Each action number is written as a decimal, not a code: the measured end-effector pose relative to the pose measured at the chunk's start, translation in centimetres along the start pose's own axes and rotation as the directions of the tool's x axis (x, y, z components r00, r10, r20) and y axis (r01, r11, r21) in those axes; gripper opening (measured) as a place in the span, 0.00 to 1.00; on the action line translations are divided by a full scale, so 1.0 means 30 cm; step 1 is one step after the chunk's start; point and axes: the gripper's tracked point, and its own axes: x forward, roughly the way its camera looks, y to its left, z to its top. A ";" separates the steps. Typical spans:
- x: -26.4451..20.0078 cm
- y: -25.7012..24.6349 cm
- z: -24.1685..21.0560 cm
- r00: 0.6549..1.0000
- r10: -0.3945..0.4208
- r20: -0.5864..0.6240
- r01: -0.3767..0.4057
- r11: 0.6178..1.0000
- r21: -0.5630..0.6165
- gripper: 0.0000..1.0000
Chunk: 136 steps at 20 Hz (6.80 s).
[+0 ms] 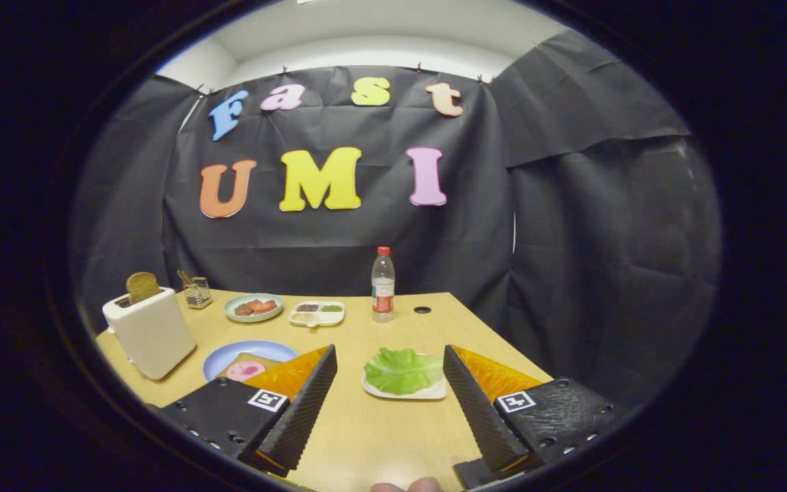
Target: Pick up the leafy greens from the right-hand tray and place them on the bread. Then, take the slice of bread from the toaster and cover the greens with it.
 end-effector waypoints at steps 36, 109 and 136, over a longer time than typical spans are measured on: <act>0.687 -0.290 -0.329 0.892 0.145 -0.428 0.058 0.903 0.426 0.01; 0.448 0.793 -0.285 0.884 0.297 -0.361 -0.275 0.955 0.112 0.13; -0.217 1.459 0.093 0.932 0.357 0.059 -0.352 0.933 -0.076 0.96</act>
